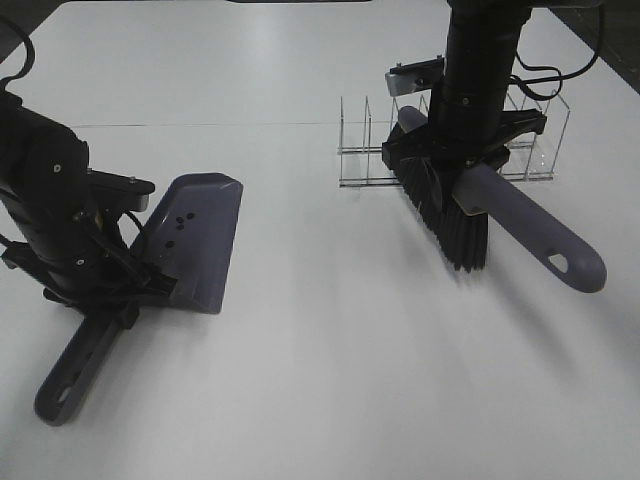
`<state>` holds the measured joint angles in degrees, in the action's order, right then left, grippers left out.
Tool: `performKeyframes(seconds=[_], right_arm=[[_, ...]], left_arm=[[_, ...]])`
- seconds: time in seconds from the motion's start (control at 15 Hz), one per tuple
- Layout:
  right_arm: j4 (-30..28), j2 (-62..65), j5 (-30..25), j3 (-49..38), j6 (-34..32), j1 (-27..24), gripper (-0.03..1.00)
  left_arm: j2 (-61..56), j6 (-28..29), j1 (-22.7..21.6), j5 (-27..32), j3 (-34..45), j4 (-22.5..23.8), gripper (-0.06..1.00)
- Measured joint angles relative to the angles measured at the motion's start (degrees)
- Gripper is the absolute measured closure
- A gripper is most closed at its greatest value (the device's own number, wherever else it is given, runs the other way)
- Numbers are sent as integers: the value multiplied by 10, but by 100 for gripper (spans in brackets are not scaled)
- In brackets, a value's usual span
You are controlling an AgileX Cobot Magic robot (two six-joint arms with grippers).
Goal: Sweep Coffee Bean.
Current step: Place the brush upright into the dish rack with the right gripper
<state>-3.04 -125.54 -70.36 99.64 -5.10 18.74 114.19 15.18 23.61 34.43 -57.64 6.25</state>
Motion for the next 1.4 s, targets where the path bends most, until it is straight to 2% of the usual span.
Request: performKeyframes(seconds=[0.2, 0.73, 1.2, 1.4], right_arm=[[-29, -4, -1, -1, -9, 0, 68], [-29, -52, 0, 5, -19, 0, 68], [-8, -125, -13, 130, -39, -6, 69], [-3, -136, -17, 156, -45, -7, 69]], left_arm=[[0, 0, 0, 4, 0, -19, 59], [0, 0, 0, 7, 0, -36, 59], [0, -1, 0, 9, 0, -39, 59], [0, -2, 0, 9, 0, -39, 59]])
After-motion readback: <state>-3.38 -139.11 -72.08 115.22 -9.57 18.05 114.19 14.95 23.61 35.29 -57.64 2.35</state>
